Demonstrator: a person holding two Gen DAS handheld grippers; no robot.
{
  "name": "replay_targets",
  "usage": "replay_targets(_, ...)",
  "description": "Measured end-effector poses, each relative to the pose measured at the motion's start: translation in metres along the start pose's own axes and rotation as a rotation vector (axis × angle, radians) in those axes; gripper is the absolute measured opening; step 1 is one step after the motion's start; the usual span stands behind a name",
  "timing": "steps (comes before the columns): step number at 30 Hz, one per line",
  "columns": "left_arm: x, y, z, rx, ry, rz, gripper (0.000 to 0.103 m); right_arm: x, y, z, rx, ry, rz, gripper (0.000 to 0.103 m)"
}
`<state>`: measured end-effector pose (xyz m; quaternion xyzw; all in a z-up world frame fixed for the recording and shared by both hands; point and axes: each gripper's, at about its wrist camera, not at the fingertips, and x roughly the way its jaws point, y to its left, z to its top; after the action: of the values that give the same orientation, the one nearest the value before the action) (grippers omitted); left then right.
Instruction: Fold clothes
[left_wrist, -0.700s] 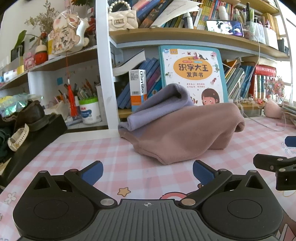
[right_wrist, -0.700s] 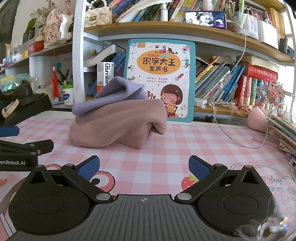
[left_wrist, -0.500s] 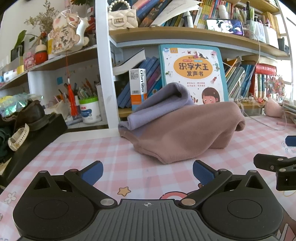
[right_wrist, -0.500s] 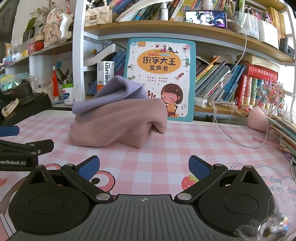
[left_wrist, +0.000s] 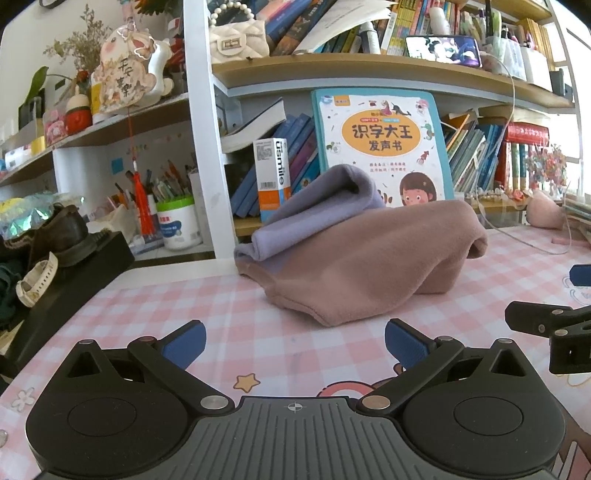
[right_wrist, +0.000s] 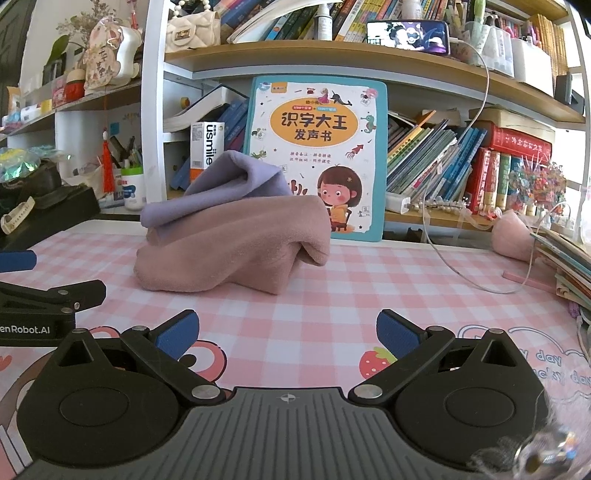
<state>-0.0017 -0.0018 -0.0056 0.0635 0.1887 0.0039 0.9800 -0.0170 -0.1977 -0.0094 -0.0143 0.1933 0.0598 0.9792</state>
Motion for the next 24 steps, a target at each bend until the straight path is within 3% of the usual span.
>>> replay_targets(24,0.0014,0.0004,0.0032,-0.009,0.017,-0.01,0.103,-0.0003,0.0,0.0017,-0.004,0.004,0.009,0.103)
